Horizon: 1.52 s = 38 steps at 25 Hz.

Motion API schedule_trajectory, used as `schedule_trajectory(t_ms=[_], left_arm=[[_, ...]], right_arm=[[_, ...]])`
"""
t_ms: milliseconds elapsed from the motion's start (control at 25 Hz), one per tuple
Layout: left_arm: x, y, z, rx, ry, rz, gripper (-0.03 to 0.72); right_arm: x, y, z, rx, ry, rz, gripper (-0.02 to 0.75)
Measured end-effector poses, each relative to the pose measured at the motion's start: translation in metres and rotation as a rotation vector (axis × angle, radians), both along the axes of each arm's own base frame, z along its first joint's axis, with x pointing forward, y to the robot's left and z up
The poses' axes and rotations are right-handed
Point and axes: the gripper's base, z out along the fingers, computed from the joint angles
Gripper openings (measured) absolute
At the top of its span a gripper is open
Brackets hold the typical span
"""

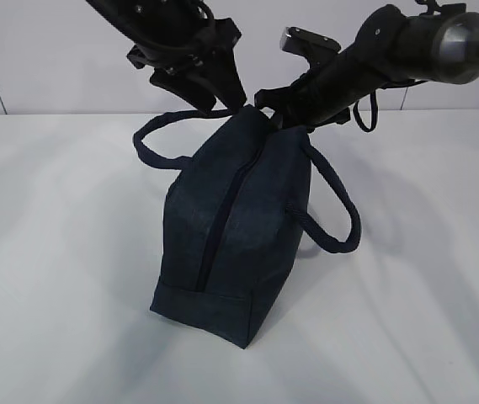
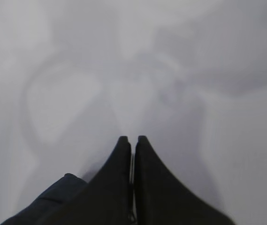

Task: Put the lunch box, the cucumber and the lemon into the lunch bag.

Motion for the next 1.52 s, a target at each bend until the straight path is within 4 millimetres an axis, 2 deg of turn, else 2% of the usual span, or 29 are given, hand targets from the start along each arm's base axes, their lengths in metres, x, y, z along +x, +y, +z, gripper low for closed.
schedule_trajectory(t_ms=[240, 440, 840, 960, 1160, 1240, 1360, 1520], left_arm=[[0.005, 0.004, -0.004, 0.001, 0.004, 0.015, 0.363], [0.016, -0.003, -0.027, -0.006, 0.02, 0.017, 0.363], [0.038, -0.018, -0.048, -0.045, 0.031, -0.001, 0.359], [0.04, -0.018, -0.054, -0.034, 0.042, -0.003, 0.299], [0.04, -0.017, -0.056, -0.013, 0.037, -0.008, 0.085], [0.041, -0.017, -0.059, -0.004, 0.037, -0.009, 0.032], [0.042, -0.016, -0.059, 0.0, 0.032, -0.011, 0.019], [0.043, -0.017, -0.049, -0.006, 0.004, -0.019, 0.017]], right_arm=[[0.0, 0.0, 0.0, 0.0, 0.006, 0.003, 0.0], [-0.001, 0.0, -0.001, 0.0, 0.008, 0.004, 0.0], [-0.001, 0.0, -0.001, -0.009, 0.007, 0.013, 0.0], [-0.001, 0.0, -0.001, -0.014, 0.006, 0.014, 0.0], [-0.001, -0.001, -0.002, -0.017, 0.007, 0.015, 0.0], [-0.001, -0.001, -0.003, -0.019, 0.009, 0.015, 0.0], [-0.001, -0.001, -0.003, -0.023, 0.007, 0.019, 0.0], [-0.001, -0.001, -0.003, -0.032, 0.003, 0.024, 0.0]])
